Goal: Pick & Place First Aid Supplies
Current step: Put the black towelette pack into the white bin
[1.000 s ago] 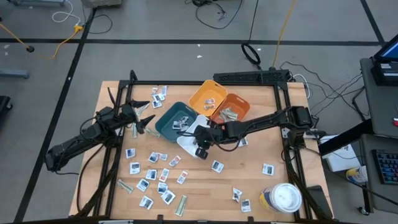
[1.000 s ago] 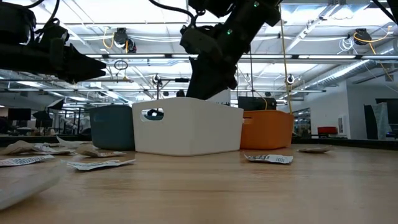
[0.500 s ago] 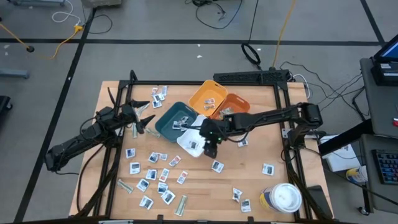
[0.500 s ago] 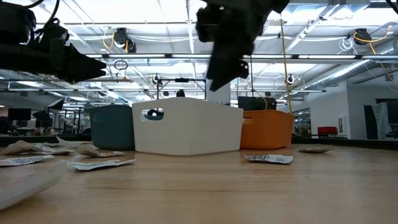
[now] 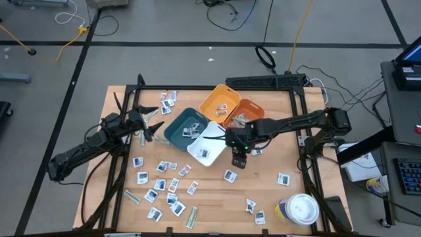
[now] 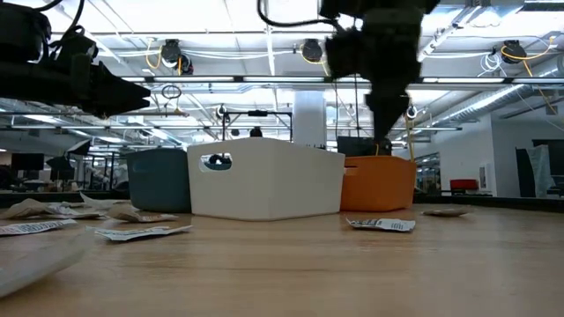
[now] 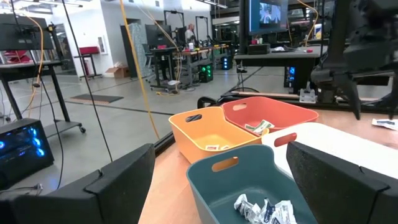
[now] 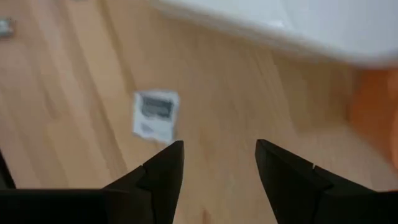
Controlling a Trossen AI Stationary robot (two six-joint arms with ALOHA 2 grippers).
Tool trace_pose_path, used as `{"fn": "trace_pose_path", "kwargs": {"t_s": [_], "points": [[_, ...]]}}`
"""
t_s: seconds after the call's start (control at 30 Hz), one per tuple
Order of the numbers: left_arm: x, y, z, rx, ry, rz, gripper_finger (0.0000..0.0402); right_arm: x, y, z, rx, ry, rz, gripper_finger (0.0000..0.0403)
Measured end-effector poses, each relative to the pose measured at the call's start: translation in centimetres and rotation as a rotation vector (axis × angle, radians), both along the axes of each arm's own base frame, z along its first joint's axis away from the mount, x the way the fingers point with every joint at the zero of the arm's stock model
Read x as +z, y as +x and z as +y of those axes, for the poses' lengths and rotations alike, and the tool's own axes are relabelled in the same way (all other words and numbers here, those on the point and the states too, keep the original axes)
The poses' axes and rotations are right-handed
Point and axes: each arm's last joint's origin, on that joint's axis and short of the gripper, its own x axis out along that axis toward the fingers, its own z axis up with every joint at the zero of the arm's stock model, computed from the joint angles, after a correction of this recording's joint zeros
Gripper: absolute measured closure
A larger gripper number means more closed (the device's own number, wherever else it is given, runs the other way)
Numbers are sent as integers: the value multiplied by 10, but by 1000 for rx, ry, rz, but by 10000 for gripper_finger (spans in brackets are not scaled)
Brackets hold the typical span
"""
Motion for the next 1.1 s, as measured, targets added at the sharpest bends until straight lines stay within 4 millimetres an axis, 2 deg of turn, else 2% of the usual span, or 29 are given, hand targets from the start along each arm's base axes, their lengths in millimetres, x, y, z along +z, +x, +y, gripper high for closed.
{"fn": "trace_pose_path", "kwargs": {"t_s": [0.17,0.33,0.63,0.87,1.1], "points": [[0,0,0,0,0,0,34,-6,-20,-5,-105,19,26,206],[0,0,0,0,0,-1,34,-18,-41,-14,-198,-35,56,206],[0,0,0,0,0,0,34,-33,-76,-32,-279,-65,98,206],[0,0,0,0,0,0,34,-54,-87,-32,-278,-65,141,206],[0,0,0,0,0,0,34,-83,-89,-31,-237,-79,141,206]]}}
